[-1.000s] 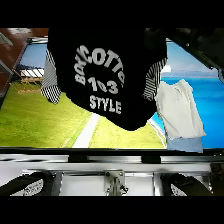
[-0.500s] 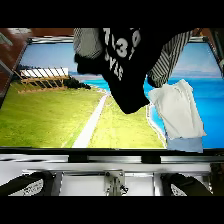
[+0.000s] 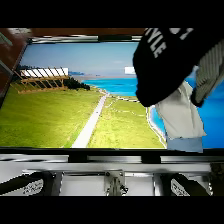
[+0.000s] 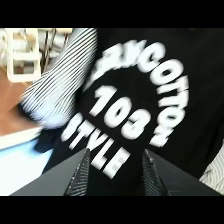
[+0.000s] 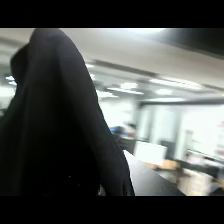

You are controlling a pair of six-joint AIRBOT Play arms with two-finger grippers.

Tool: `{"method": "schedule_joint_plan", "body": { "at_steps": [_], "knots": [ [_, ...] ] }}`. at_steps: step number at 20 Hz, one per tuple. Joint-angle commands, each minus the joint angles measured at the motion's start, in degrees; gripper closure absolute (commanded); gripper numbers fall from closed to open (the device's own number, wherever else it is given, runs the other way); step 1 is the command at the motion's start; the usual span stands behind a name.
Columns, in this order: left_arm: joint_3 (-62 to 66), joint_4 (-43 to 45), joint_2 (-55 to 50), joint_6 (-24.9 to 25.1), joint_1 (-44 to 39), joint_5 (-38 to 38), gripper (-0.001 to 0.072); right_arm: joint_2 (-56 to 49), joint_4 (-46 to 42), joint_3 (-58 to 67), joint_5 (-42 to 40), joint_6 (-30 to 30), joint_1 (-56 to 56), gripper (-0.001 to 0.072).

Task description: Fold the shirts.

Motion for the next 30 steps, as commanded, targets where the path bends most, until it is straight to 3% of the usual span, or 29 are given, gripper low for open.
{"method": "schedule_joint_plan", "body": {
  "at_steps": [1,6,9,16,18,21,23,26,28,30],
  "knots": [
    [0.0,0.2,-2.2,-0.9,-0.7,-1.2,0.0313,0.0,5.1,0.1,-2.2,2.4,-9.0,0.0640],
    [0.0,0.2,-5.9,-0.9,-3.1,-1.1,0.0313,-1.1,0.5,0.1,-23.5,5.1,-16.2,0.0640],
    [0.0,0.2,-7.5,-0.9,-4.0,-1.1,0.0313,-3.3,-5.5,0.1,-32.7,16.2,-17.9,0.0639],
    [0.1,0.2,-7.8,-0.9,-4.2,-1.1,0.0312,-6.3,-10.4,0.1,-44.1,40.9,-17.9,0.0639],
    [0.1,0.2,-7.9,-0.9,-4.2,-1.1,0.0313,-6.7,-16.5,0.1,-48.4,45.4,-17.9,0.0639],
    [0.1,0.2,-7.9,-0.9,-4.2,-1.1,0.0313,-6.8,-28.4,0.1,-55.8,46.5,-17.7,0.0639],
    [0.1,0.2,-7.9,-0.9,-4.2,-1.1,0.0313,-5.7,-32.5,0.1,-56.0,46.5,-17.7,0.0639],
    [0.0,0.2,-8.0,-0.9,-4.2,-1.1,0.0313,-1.4,-35.5,0.1,-43.7,46.5,-17.7,0.0639],
    [0.0,0.2,-8.0,-0.9,-4.2,-1.0,0.0313,0.3,-43.8,2.3,-40.6,49.0,-17.7,0.0639],
    [0.0,0.2,-8.0,-0.9,-4.2,-1.0,0.0312,1.1,-56.9,5.5,-41.7,55.2,-17.7,0.0639]
  ]
}}
